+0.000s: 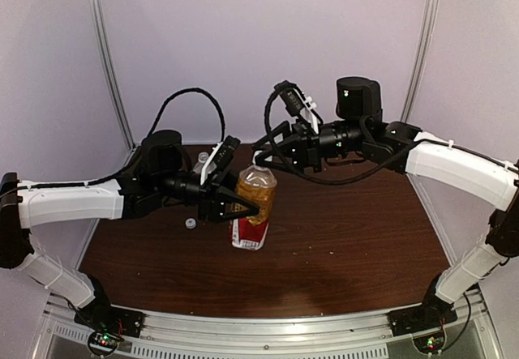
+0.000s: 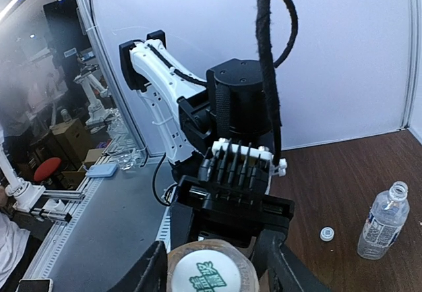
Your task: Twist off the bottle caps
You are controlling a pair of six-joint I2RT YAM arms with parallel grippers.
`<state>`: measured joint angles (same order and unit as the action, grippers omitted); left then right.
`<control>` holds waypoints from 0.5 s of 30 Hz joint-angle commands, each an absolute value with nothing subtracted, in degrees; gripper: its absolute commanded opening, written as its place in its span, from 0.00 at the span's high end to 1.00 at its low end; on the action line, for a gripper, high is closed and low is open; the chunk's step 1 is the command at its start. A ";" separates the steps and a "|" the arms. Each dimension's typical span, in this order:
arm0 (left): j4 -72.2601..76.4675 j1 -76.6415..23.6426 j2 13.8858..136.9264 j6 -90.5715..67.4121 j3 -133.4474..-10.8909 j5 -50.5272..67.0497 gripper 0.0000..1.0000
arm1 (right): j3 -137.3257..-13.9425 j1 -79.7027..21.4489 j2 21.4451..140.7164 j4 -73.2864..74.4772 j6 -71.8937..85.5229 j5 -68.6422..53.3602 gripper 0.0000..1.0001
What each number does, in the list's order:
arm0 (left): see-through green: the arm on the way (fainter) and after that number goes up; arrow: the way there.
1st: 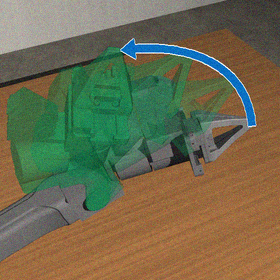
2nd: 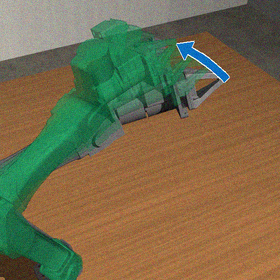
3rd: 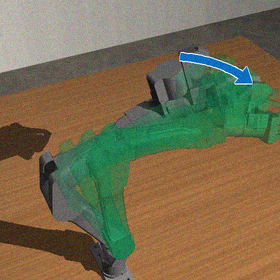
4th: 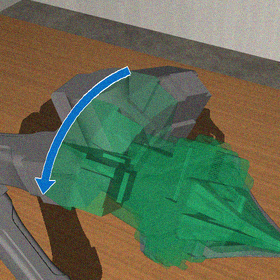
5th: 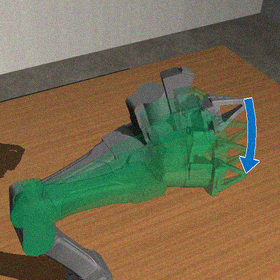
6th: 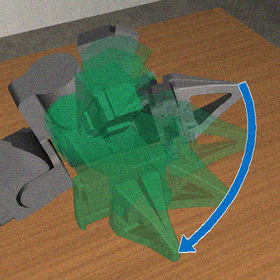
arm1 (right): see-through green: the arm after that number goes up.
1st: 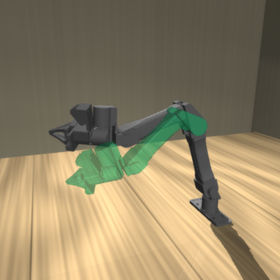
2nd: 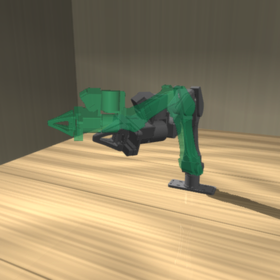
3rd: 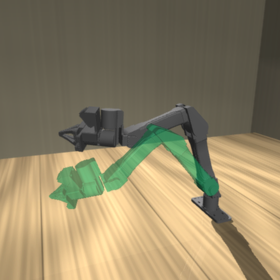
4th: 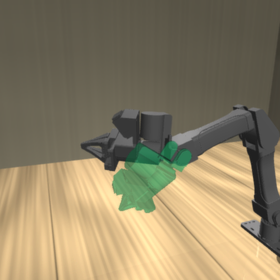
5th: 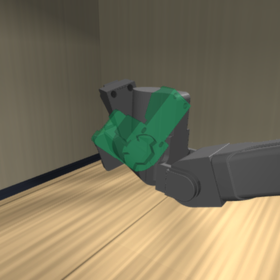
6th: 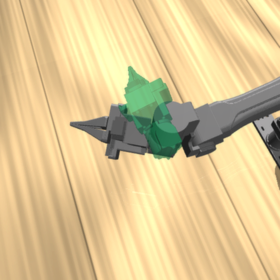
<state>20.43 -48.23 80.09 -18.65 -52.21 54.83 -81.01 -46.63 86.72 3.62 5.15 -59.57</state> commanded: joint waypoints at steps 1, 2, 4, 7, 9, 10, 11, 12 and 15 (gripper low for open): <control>18.65 -48.60 78.07 -15.17 -55.09 49.91 0.68 | -81.65 -46.85 83.37 6.07 7.89 -50.27 0.42; 17.59 -48.60 77.98 -14.75 -55.29 48.38 0.68 | -81.51 -46.89 82.84 6.08 8.60 -49.03 0.38; 15.49 -48.60 77.88 -13.75 -55.67 45.50 0.68 | -81.44 -46.98 81.97 6.27 10.20 -46.24 0.30; 13.42 -48.60 77.87 -13.00 -56.12 41.07 0.68 | -81.31 -47.09 81.01 6.35 12.66 -42.57 0.20; 11.88 -48.60 77.83 -12.61 -56.54 38.57 0.69 | -81.43 -47.32 80.78 6.14 15.15 -39.46 0.17; 11.37 -48.60 77.79 -12.50 -56.59 37.44 0.69 | -81.57 -47.49 80.77 6.16 16.30 -37.88 0.17; 10.96 -48.60 77.67 -12.37 -56.67 36.60 0.69 | -81.75 -47.73 80.89 6.38 17.32 -35.91 0.16; 10.70 -48.60 77.58 -12.25 -56.62 35.65 0.69 | -82.28 -48.07 81.13 6.97 18.33 -33.37 0.16; 10.07 -48.64 77.28 -12.12 -56.76 33.60 0.69 | -83.21 -49.32 82.08 9.28 19.70 -26.61 0.16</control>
<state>11.03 -48.38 78.98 -13.74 -54.78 38.83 -81.25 -47.77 81.84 6.81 15.46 -38.13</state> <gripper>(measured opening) 0.495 0.836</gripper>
